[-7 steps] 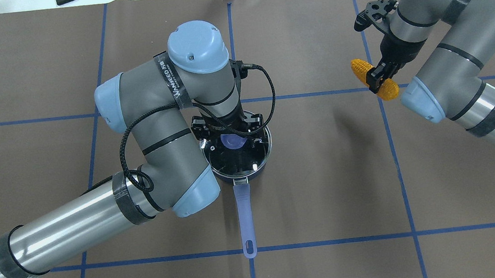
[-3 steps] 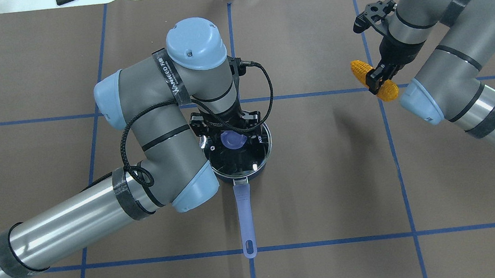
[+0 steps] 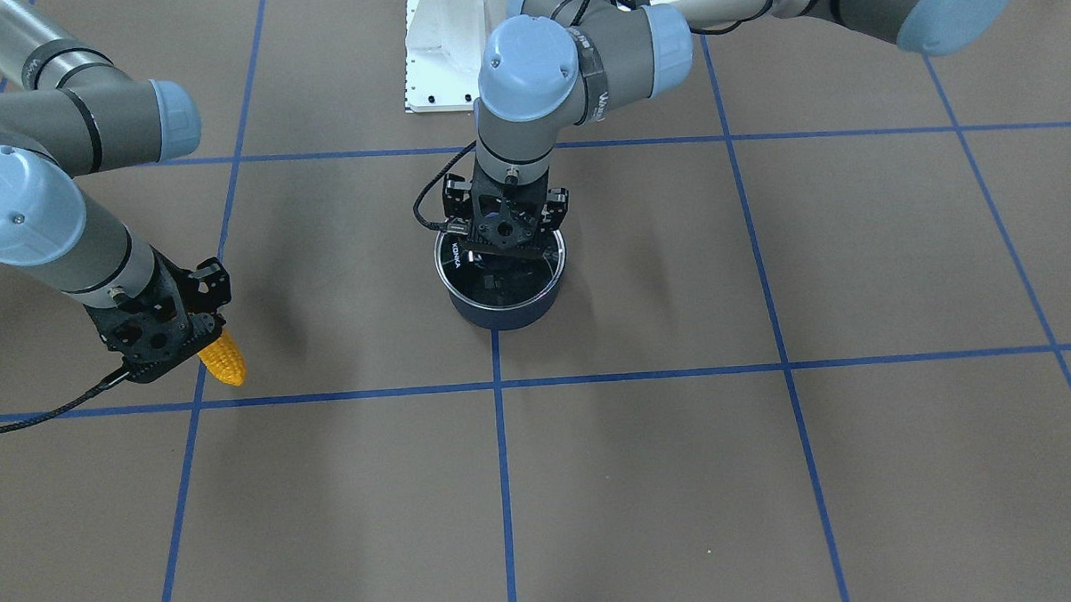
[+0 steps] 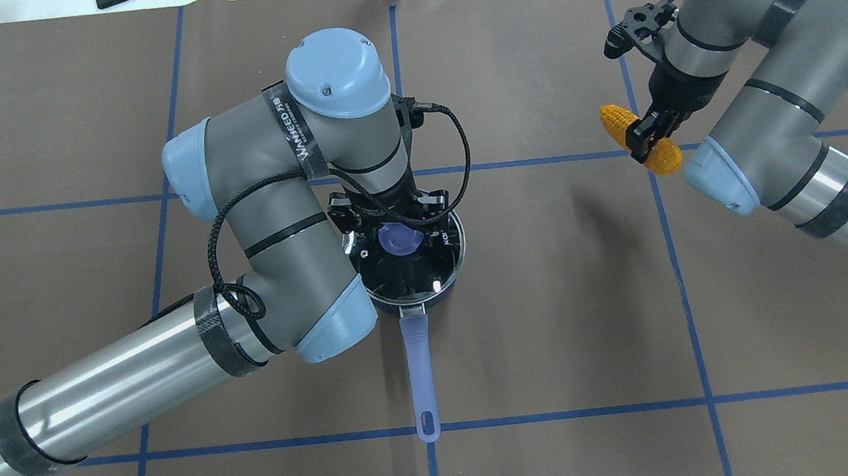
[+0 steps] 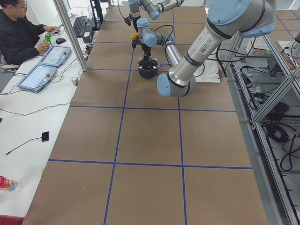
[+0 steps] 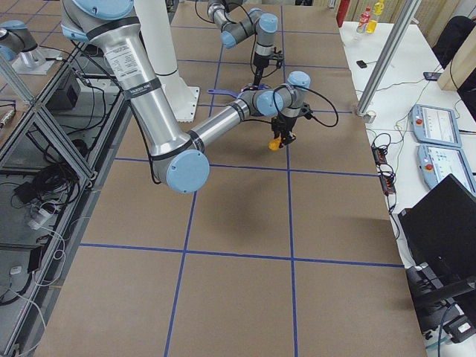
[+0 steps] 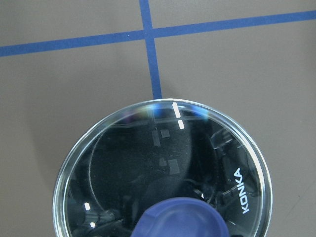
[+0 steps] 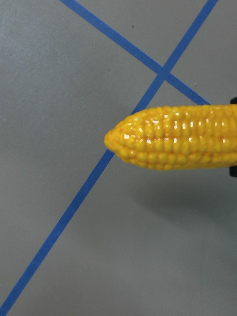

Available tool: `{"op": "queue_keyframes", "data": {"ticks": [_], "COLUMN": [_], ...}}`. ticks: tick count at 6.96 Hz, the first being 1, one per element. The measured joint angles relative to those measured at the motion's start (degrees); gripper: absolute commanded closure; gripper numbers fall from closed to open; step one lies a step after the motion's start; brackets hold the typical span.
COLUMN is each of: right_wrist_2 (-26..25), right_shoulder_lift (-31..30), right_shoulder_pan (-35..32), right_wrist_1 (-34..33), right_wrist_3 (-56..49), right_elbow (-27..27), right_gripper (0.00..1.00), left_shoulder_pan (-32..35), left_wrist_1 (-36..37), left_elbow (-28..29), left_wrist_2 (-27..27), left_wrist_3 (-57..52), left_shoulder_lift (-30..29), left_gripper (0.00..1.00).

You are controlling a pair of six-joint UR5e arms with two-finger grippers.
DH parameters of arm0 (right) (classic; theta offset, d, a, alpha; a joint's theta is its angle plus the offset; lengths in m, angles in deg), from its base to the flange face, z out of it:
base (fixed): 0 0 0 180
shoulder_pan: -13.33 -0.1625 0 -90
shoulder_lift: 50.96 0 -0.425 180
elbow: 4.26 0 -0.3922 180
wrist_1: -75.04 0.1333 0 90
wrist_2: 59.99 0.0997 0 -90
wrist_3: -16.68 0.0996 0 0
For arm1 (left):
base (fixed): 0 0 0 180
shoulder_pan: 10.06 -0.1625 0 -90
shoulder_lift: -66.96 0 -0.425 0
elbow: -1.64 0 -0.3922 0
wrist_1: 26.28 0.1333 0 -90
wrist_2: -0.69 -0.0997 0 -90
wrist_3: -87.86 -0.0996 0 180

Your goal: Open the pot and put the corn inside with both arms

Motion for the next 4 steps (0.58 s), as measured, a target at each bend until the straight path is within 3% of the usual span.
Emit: {"op": "queue_keyframes", "data": {"ticks": [3,4], "right_wrist_2": [-0.1,-0.1], "right_shoulder_lift": [0.0,0.0], "right_shoulder_pan": [0.0,0.0], "right_wrist_1": [0.0,0.0], "right_wrist_3": [0.0,0.0], "right_elbow": [0.0,0.1], "right_gripper": [0.69,0.69], "left_shoulder_pan": [0.0,0.0], "left_wrist_1": [-0.8,-0.8], "left_elbow": [0.4,0.5], "left_wrist_2": [0.0,0.0], "left_wrist_3": [-0.1,-0.1], "left_shoulder_lift": [0.0,0.0], "left_gripper": [0.21,0.26]}}
